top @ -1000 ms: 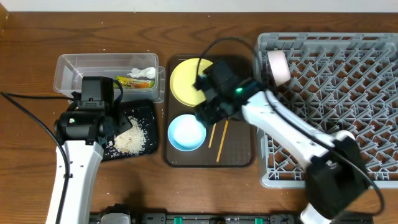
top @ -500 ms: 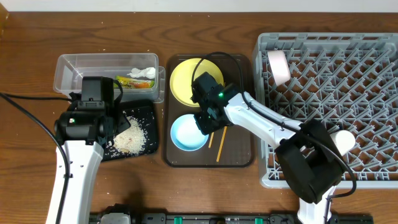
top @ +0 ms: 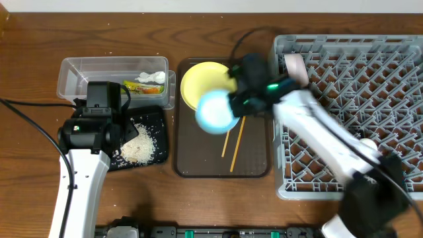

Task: Sort waste into correct bins and load items into the dishwasher rack
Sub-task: 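Grasp the light-blue bowl with the right gripper and lift it, then carry the blue bowl to the rack's back row beside the pink bowl and release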

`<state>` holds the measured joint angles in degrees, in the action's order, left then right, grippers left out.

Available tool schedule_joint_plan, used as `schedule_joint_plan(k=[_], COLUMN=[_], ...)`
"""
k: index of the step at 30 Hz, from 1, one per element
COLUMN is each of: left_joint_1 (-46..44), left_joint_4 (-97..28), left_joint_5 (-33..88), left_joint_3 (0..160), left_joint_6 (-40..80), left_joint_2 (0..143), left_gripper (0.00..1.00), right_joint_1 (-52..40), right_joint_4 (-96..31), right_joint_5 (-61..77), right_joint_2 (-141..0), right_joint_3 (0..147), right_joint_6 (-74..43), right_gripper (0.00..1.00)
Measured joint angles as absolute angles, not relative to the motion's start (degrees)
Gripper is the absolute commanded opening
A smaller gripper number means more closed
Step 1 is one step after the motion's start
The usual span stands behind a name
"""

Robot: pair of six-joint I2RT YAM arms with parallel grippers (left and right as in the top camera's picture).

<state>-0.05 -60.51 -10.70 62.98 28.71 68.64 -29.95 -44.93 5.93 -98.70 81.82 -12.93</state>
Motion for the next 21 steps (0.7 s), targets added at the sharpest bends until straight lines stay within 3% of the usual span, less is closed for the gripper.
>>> schedule_joint_plan(k=[9,21], left_joint_1=[-0.05,-0.05], left_joint_4=[-60.49,-60.55], left_joint_5=[-10.70,-10.68], left_joint_3=[62.98,62.98], left_joint_6=[28.71,28.73], left_joint_2=[68.64,68.69], left_gripper=[0.64,0.64], right_joint_1=[-18.24,-8.97], right_joint_4=[-40.71,-17.34], right_joint_5=[-18.33,-62.59], right_joint_2=[-85.32,-94.67], right_joint_3=[83.13,83.22], right_joint_6=[-5.96,13.58], right_gripper=[0.01,0.01])
